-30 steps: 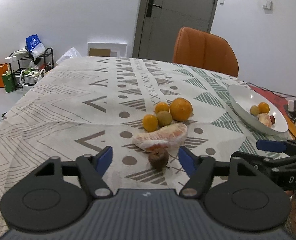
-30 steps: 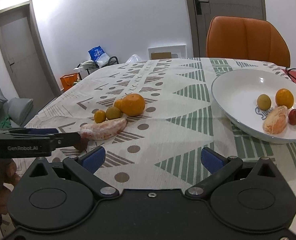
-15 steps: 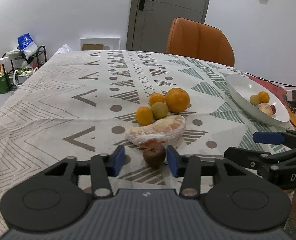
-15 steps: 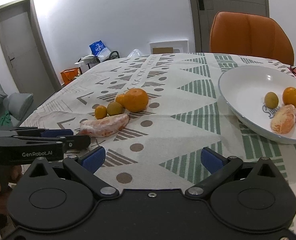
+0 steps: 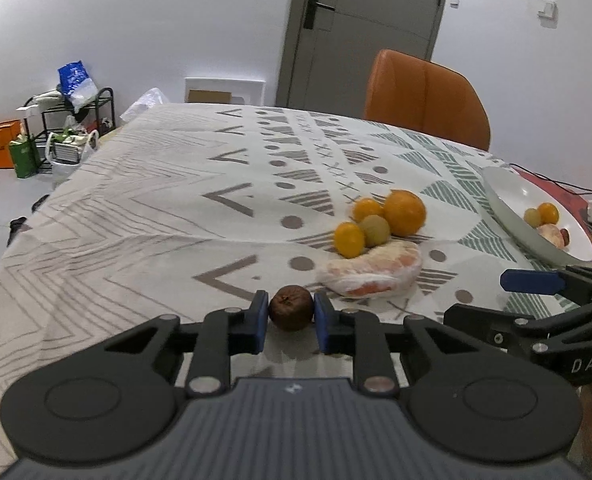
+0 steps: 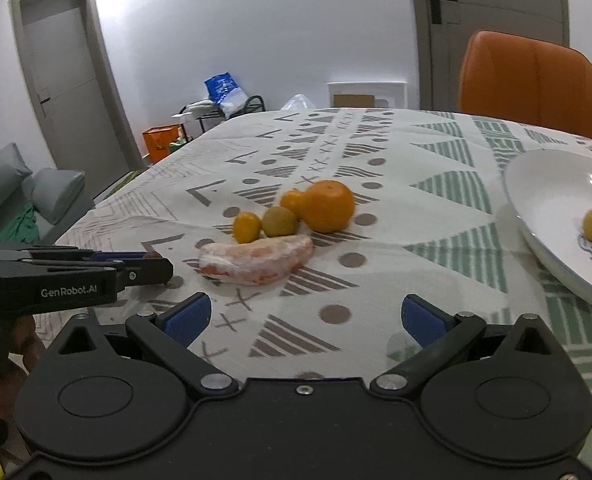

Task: Organize fruits
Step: 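Grasp the dark brown fruit with the left tool while the right tool grasps the wrapped pomelo segment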

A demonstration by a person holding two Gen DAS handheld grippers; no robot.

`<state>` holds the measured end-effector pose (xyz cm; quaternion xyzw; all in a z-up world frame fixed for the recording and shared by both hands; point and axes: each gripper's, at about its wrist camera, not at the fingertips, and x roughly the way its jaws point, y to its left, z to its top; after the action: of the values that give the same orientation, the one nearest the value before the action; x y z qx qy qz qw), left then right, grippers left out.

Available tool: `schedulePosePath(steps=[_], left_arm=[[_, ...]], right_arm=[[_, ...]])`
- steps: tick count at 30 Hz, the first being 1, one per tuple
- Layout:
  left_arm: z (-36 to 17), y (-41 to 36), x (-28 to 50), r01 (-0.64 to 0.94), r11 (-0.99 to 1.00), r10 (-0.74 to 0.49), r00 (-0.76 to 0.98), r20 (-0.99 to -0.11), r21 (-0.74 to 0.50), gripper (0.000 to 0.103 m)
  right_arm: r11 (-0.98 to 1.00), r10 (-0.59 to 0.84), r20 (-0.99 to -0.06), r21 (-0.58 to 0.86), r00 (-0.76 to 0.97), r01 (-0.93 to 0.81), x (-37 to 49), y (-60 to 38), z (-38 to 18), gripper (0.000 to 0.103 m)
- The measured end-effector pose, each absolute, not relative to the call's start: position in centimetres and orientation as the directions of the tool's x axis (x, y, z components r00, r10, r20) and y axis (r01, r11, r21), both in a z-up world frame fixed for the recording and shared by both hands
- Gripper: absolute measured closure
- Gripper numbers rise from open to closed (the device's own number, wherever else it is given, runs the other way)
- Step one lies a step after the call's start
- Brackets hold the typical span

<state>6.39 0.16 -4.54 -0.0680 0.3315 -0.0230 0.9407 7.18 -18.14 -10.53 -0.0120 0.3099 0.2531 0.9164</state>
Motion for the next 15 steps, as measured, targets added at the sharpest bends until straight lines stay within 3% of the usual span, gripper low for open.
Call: schedulePosePath(steps=[15], left_arm=[[-4.3, 4.2, 6.3, -0.057, 0.988, -0.045, 0.791, -0.610, -0.146, 0.080]], right_arm=[[0.849, 0.477, -0.581, 0.110, 0.659, -0.517, 8.7, -13.5, -10.4, 0.000]])
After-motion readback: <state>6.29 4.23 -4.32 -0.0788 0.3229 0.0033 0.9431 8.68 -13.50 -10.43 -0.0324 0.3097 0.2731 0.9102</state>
